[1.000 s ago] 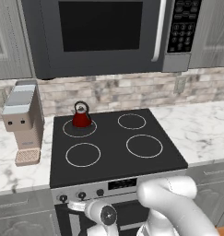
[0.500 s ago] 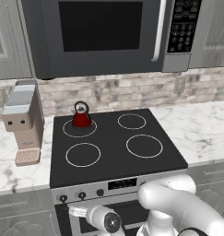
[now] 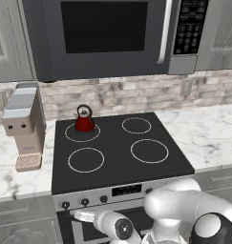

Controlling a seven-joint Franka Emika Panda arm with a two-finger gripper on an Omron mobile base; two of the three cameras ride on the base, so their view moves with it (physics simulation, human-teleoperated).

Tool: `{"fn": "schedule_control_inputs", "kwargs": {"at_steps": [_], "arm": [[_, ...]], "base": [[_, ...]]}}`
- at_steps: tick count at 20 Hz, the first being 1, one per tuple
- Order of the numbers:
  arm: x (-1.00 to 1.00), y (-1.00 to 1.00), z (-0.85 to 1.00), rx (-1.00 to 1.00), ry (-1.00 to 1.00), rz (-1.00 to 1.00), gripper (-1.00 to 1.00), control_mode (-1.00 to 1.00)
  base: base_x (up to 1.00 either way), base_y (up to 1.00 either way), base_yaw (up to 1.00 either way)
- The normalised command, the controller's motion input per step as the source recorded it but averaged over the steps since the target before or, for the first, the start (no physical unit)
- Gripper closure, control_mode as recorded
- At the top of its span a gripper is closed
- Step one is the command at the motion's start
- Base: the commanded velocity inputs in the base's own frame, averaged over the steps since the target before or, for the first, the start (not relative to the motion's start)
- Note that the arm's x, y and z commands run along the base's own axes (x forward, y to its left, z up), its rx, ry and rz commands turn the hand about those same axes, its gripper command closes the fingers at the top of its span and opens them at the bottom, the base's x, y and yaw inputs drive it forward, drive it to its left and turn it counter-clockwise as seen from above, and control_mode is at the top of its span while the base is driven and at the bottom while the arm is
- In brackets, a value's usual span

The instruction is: The kettle is done boiling. Turn off the stove, then wait for 300 timesteps before moving the kettle to the dining table.

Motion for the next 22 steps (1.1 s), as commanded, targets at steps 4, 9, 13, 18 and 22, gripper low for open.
{"fn": "schedule_control_inputs", "kwargs": {"at_steps": [4, 9, 13, 18, 22], "arm": [[-0.27, 0.00, 0.52, 0.00, 0.00, -0.03, -1.00, -1.00], [-0.33, 0.00, 0.55, 0.00, 0.00, -0.02, -1.00, -1.00], [-0.33, 0.02, 0.61, 0.00, 0.00, 0.00, -1.00, -1.00], [-0.20, 0.13, 0.62, 0.00, 0.00, 0.00, -1.00, -1.00], [-0.11, 0.20, 0.66, 0.00, 0.00, 0.00, -1.00, -1.00]], "base": [[0.00, 0.00, 0.00], [0.00, 0.00, 0.00], [0.00, 0.00, 0.00], [0.00, 0.00, 0.00], [0.00, 0.00, 0.00]]}}
